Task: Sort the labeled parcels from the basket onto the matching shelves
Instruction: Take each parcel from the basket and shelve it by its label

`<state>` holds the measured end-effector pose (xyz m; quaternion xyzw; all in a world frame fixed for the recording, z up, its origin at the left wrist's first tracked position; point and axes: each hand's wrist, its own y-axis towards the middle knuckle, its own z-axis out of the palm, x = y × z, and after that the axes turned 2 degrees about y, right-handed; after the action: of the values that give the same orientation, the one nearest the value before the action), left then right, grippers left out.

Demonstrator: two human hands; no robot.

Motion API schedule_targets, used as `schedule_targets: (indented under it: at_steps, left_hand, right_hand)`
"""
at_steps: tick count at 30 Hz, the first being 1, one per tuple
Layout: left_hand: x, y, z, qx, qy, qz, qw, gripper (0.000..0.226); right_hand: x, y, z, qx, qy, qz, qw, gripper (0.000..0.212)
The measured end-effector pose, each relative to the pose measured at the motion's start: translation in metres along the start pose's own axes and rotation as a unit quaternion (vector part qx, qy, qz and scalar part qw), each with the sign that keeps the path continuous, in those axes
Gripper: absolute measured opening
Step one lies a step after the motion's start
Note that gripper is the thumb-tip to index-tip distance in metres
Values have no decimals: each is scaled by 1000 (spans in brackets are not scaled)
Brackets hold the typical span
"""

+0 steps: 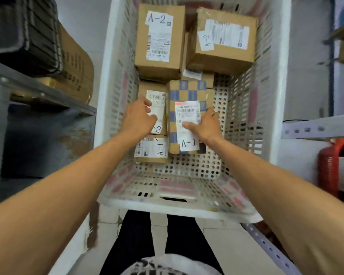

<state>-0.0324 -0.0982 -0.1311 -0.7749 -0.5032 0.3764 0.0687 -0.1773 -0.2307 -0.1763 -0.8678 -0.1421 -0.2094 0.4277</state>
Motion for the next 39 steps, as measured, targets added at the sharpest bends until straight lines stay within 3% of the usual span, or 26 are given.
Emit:
schedule_targets:
  at_steps: [2, 4, 8, 11, 21, 31, 39]
  left_hand:
    - [12, 0, 4, 15, -2, -7, 1000, 36]
    - [22, -2, 7, 31, -4, -12, 999, 34]
    - [27, -8, -3, 48, -9, -10, 999, 28]
    - [17, -12, -25, 53, 2, 4, 999, 28]
    - [-72, -64, -159, 11, 48, 221, 974, 26]
    - [-83, -177, -242, 10, 105, 344, 933, 29]
    - [-64, -276, -251, 1, 152, 398, 905, 23]
  right_hand:
    - [-3, 4, 12, 4, 128, 26, 991, 124]
    - [-11, 10, 18, 21, 200, 26, 979, 121]
    - [-2, -5, 4, 20, 205, 5, 979, 95]
    - [4, -22, -9, 11, 197, -33, 980, 92]
    - [112, -160, -114, -144, 244, -208, 936, 76]
    - [139, -316, -108, -318, 293, -255, 865, 83]
    - [105, -424, -90, -333, 249, -282, 865, 92]
